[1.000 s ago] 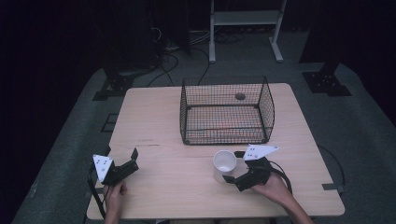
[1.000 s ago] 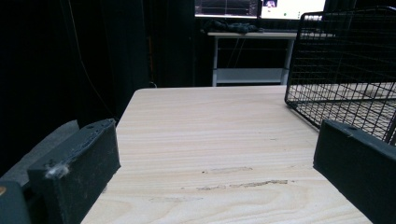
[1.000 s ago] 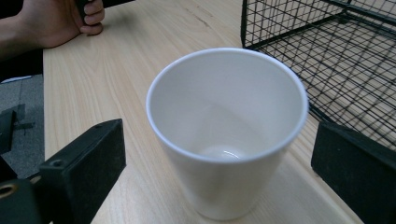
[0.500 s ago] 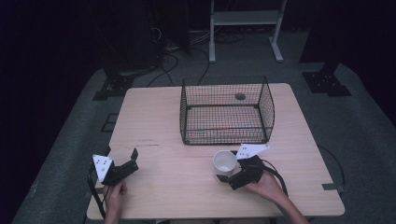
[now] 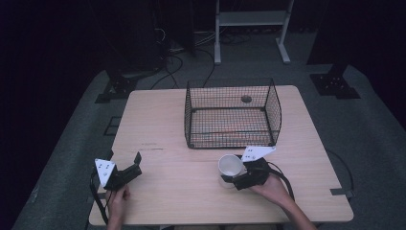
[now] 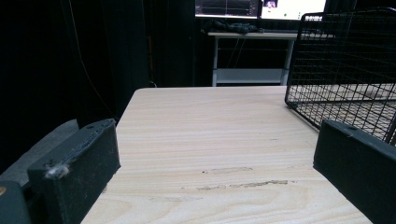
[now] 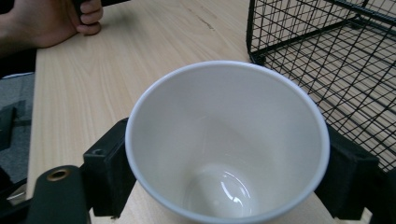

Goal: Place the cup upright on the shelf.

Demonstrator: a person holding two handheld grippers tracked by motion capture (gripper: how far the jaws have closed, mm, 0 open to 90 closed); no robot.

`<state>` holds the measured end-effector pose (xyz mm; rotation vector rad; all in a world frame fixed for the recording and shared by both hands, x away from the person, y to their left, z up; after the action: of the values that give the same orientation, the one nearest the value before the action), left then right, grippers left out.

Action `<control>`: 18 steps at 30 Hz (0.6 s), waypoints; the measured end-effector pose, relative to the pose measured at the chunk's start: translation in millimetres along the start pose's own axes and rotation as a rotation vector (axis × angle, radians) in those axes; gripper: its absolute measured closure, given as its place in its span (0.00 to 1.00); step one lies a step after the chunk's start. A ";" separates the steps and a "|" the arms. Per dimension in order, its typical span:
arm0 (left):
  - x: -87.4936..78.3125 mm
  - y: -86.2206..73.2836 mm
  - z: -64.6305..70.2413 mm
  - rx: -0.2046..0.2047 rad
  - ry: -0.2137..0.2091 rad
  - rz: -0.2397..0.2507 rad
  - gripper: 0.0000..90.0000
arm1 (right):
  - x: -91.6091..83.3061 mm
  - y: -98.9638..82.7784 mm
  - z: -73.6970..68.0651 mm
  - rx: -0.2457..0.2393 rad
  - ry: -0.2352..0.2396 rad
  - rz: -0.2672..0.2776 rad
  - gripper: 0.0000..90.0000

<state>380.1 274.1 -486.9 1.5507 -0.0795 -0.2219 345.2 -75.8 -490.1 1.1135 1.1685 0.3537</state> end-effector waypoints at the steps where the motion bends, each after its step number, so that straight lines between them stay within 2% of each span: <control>1: 0.0 0.0 0.0 0.001 0.000 0.000 0.00 | -0.2 0.3 0.1 0.000 0.006 -0.006 0.21; 3: 0.1 0.0 0.0 0.000 0.000 0.000 0.00 | -1.0 1.6 1.3 -0.008 0.000 -0.009 0.21; 12: 0.0 0.0 -0.1 -0.001 0.000 0.000 0.00 | -3.9 16.4 3.5 -0.020 0.031 -0.026 0.21; 18: 0.1 0.1 -0.1 -0.002 0.000 0.001 0.00 | -8.3 31.3 4.1 -0.023 0.059 -0.007 0.21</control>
<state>380.2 274.2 -486.9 1.5489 -0.0799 -0.2219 354.8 -69.5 -459.5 1.0848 1.2169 0.3956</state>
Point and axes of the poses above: each handheld gripper's, and its own axes: x roughly forward along the jaws, y roughly out of its top, z roughly to its right, the point moved 10 cm from there along x, roughly forward along the jaws, and after that the axes turned 4 degrees about -y, right-handed, at the moved point
